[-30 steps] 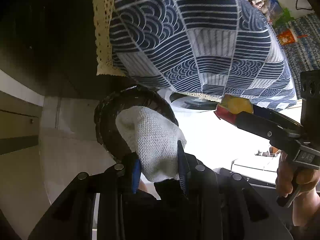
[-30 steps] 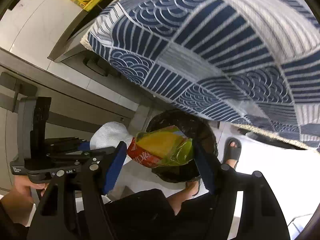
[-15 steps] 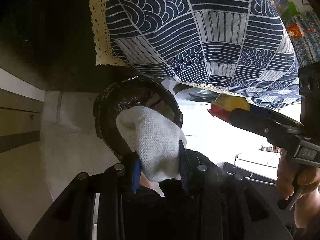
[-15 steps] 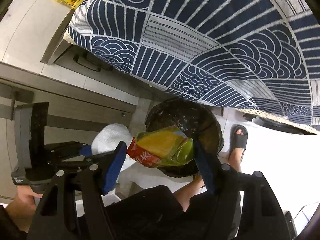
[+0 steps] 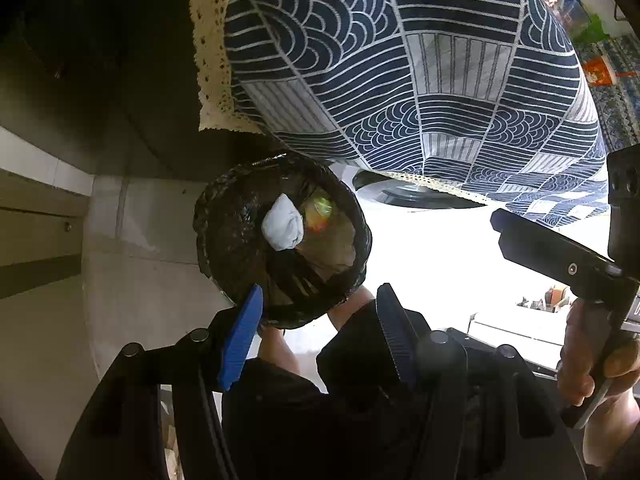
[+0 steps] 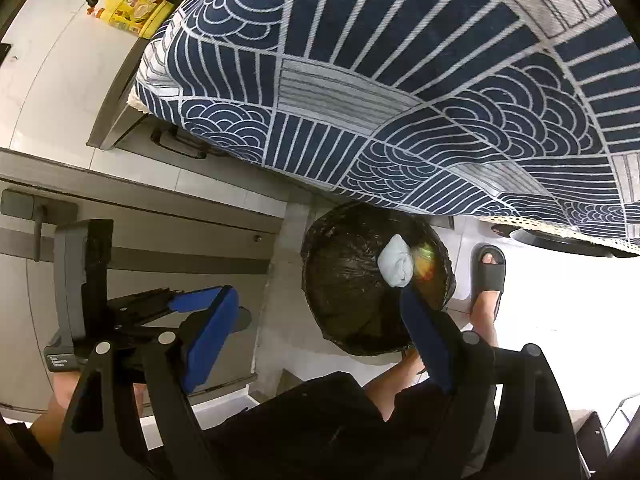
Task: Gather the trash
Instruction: 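Open both tools to drop the tissue and wrapper into the bin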
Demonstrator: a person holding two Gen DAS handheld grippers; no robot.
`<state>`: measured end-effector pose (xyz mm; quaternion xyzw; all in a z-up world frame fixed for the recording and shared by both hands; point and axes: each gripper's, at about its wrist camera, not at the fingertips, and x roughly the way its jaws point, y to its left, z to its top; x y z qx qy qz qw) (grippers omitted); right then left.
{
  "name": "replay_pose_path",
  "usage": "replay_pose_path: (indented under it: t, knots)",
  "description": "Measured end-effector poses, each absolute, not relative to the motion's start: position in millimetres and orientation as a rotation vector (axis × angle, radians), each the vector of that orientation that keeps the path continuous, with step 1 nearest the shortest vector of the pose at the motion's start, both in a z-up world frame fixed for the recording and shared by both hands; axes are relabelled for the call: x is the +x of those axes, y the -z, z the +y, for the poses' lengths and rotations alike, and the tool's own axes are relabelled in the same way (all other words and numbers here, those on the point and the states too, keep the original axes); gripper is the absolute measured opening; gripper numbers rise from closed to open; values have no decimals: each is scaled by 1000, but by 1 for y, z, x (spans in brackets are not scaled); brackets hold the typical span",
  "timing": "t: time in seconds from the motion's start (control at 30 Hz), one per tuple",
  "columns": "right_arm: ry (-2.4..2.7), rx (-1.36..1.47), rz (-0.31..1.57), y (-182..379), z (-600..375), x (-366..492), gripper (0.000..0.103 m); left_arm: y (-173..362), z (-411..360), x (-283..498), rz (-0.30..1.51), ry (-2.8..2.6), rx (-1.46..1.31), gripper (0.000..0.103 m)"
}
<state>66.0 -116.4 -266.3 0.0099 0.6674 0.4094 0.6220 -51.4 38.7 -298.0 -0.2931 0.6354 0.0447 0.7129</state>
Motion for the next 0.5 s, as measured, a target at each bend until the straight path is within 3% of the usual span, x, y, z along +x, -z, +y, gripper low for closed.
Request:
replay_pose_path:
  t: [0.5]
  knots:
    - [-912, 34, 1460, 237, -135, 75, 82, 259, 45, -37, 1340, -73, -609, 57]
